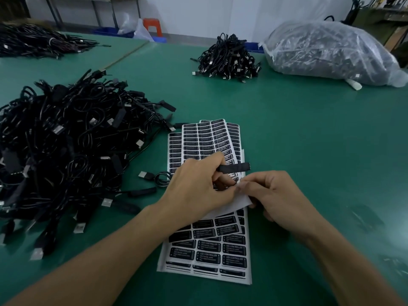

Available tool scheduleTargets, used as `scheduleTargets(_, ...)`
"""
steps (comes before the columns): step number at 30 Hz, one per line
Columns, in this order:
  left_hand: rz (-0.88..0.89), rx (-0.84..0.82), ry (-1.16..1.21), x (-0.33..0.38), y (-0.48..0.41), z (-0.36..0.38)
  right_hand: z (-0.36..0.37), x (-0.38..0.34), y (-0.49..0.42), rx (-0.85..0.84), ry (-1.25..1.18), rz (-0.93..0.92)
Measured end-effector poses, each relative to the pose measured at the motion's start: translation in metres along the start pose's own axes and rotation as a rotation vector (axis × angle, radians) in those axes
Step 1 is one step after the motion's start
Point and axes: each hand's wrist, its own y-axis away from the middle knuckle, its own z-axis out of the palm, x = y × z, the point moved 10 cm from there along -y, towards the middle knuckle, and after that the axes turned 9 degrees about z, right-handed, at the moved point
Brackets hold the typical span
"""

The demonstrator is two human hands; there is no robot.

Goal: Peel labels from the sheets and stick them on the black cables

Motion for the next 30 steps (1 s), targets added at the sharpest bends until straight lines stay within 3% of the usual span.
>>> scheduleTargets(11, -0.125, 0.054, 0.137, -0.020, 0.004, -0.003, -0.004, -0.002, 0.002, 0.064, 0.033, 0.005)
scheduleTargets(18, -0.218, 0.226, 0.267, -0.036, 0.006, -0.018, -0.008, -0.001, 0.006, 0.103, 0.397, 0.052)
scheduleTargets(21, -0.216, 0.214, 0.303, -0.038, 0.007, -0.015, -0.015, -0.009, 0.009, 0.217, 0.497, -0.020)
scheduleTargets(25, -0.135, 0.199, 0.248, -0.029, 0.006, -0.012, -0.032, -0.024, 0.015, 0.395, 0.253, -0.141)
scheduleTargets(30, -0.013, 0.174, 0.041, -0.008, 0.003, -0.014, -0.008, -0.006, 0.009, 0.173, -0.075, 0.021)
